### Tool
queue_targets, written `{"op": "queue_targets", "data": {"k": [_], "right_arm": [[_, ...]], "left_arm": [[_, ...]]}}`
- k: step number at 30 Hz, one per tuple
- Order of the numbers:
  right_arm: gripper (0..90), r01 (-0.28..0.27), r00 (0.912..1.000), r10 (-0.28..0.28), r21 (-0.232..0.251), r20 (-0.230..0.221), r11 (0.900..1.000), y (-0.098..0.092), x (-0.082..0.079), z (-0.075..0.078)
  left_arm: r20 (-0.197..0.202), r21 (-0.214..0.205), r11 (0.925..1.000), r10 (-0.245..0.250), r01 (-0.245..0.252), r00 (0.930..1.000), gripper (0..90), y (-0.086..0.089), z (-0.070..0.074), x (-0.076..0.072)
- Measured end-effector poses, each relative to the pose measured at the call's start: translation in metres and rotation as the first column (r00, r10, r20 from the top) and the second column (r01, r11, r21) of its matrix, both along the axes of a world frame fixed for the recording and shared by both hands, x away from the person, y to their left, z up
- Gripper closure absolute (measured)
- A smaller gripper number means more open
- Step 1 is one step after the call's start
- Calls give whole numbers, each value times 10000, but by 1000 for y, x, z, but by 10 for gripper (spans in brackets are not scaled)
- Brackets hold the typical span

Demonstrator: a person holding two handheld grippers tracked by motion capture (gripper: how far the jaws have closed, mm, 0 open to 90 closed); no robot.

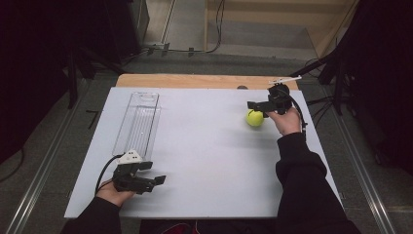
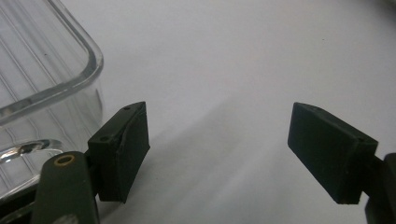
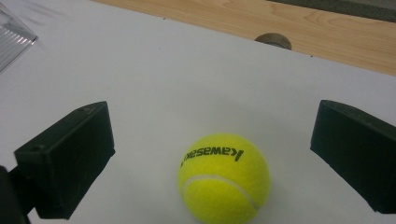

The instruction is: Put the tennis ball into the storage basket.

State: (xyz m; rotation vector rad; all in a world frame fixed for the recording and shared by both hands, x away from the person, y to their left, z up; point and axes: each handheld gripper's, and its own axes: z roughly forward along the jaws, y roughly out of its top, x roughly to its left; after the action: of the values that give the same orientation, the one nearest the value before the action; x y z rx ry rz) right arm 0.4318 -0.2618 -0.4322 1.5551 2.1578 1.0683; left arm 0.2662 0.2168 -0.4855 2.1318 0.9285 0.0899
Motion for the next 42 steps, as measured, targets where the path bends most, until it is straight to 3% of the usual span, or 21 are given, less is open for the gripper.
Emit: {"op": "queue_targets", "data": {"k": [27, 42], "right_arm": [[0, 304, 9995, -303, 118, -87, 9995, 2, 9, -22], [0, 319, 9972, -325, -101, -670, 9994, 7, 11, -43]], "left_arm": [[39, -40, 10000, 12, -12, 10000, 210, 0, 1, -2], [60, -30, 10000, -34, 34, 10000, 210, 1, 2, -2]]}}
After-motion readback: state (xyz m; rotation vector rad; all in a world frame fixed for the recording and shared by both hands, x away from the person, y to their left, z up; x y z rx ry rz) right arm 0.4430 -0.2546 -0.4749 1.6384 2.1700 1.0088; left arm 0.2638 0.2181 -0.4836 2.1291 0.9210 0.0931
